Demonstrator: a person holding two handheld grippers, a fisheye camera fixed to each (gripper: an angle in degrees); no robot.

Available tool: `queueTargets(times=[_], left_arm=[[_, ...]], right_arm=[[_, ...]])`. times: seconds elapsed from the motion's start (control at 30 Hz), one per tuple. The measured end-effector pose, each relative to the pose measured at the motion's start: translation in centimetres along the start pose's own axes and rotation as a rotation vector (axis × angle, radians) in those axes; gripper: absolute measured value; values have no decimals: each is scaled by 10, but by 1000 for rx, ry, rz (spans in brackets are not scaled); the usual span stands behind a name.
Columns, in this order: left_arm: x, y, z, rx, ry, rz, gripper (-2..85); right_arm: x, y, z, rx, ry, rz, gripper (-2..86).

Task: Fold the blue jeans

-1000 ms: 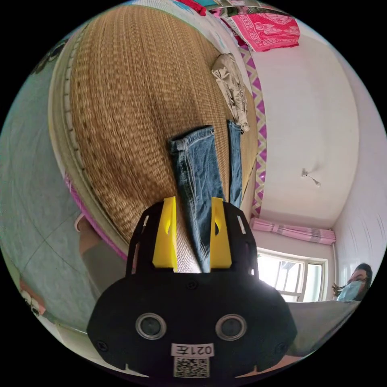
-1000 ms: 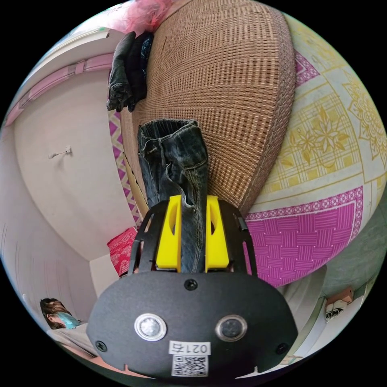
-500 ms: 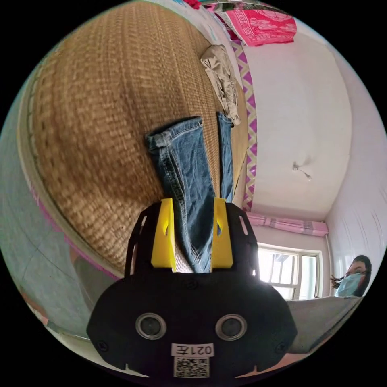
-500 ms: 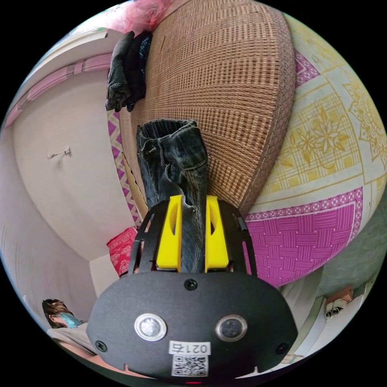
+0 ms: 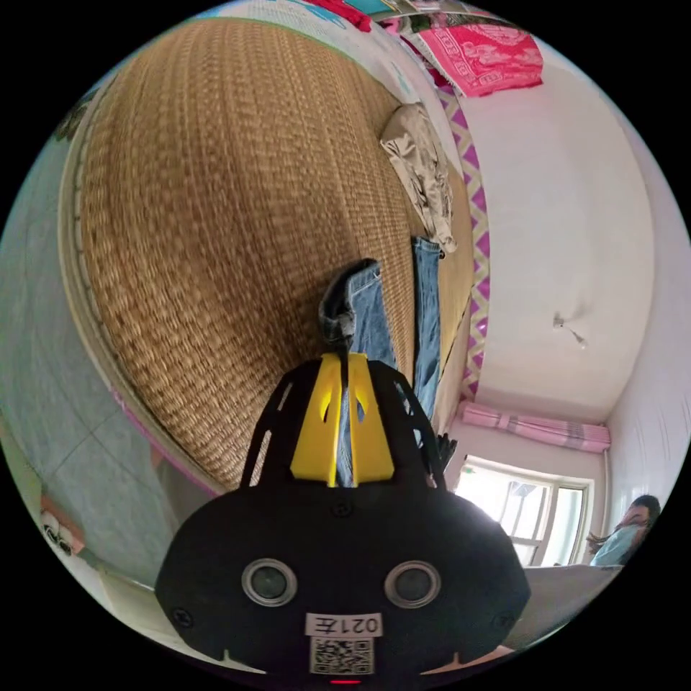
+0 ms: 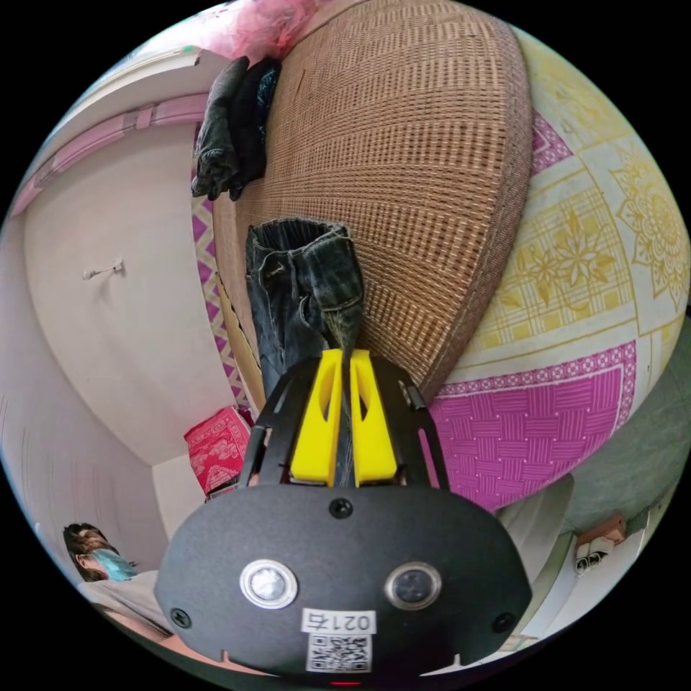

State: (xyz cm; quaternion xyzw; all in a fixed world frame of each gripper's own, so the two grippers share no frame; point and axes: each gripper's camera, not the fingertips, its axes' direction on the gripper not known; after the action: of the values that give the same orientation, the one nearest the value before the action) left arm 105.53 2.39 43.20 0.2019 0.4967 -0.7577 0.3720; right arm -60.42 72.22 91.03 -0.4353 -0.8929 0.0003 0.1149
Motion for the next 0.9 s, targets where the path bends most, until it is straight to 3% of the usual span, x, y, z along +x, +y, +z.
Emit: queueTargets(times=[0.13,0.27,0.5,0.7,0.83,0.9], left_arm=[[62,-26,-16,-74,3,5,-9],[163,-84,-19,-193,-132,-16,-9],[319,-237,84,-304,-344,26,-5],[366,-323,202,-412,-496,93,27],[382,-342,200,-401,-529,279,25],[383,-346,173,-306,-586,366,7]], right_arm=[[-34,-16,-7,-54,-24,-21,2],[-92,-40,-3,-80,-135,-78,1],[-199,-160,89,-159,-139,-197,11],[-190,-244,168,-156,78,-78,65],[-181,-254,162,-152,16,-97,70],[-184,-252,150,-139,20,-157,59]])
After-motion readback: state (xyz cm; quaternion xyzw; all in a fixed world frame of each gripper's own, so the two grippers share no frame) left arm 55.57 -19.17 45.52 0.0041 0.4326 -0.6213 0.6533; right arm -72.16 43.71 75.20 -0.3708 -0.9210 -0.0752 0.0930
